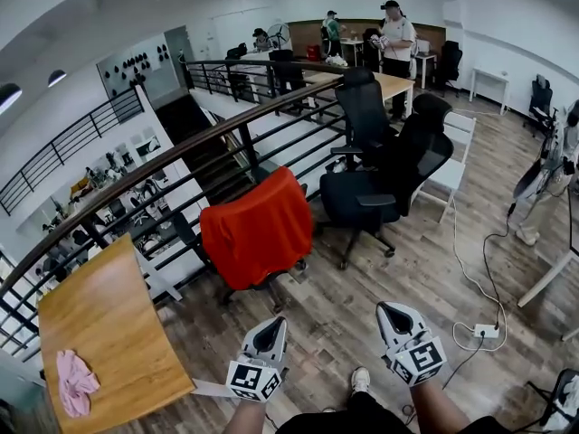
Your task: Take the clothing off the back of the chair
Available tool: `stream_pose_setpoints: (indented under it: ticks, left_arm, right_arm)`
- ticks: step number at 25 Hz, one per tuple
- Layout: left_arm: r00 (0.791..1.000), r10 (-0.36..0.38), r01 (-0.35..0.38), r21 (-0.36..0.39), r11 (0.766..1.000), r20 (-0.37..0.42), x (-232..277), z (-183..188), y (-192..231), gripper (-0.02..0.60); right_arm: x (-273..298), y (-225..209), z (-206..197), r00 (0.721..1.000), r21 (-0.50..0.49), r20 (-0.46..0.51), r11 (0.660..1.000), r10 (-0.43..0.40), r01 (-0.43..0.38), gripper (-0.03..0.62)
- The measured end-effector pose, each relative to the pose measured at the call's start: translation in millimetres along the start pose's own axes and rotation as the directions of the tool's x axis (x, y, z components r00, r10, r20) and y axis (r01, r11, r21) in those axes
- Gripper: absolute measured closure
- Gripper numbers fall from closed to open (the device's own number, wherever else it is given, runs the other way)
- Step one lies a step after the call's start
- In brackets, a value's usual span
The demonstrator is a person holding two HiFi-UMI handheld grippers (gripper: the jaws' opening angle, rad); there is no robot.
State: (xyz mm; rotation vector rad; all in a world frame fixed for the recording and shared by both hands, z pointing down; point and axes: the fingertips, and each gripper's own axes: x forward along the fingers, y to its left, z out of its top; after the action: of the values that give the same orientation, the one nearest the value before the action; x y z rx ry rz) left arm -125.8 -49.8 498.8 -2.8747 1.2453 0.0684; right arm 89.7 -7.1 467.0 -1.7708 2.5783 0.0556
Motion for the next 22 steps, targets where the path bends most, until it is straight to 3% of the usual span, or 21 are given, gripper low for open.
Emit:
stream_pose_setpoints:
  ticks: [12,22]
  left_arm:
    - [0.995,0.096,-0.095,0.033,0.995,-0.011,86.8,4.8,33.1,0.565]
    - [0.983,0.181,-0.178,0.065,0.982,-0.029,126.0,8.8,41.9,0.565]
  right_arm:
    - [92.4,-66.8,-4.0,0.992,0.021,-0.009,0.991,0.129,-0.129,0.592]
    - [143.9,-101.9,-4.5,0.969,0.028,-0.004,0.968,0.249,-0.249,0.592]
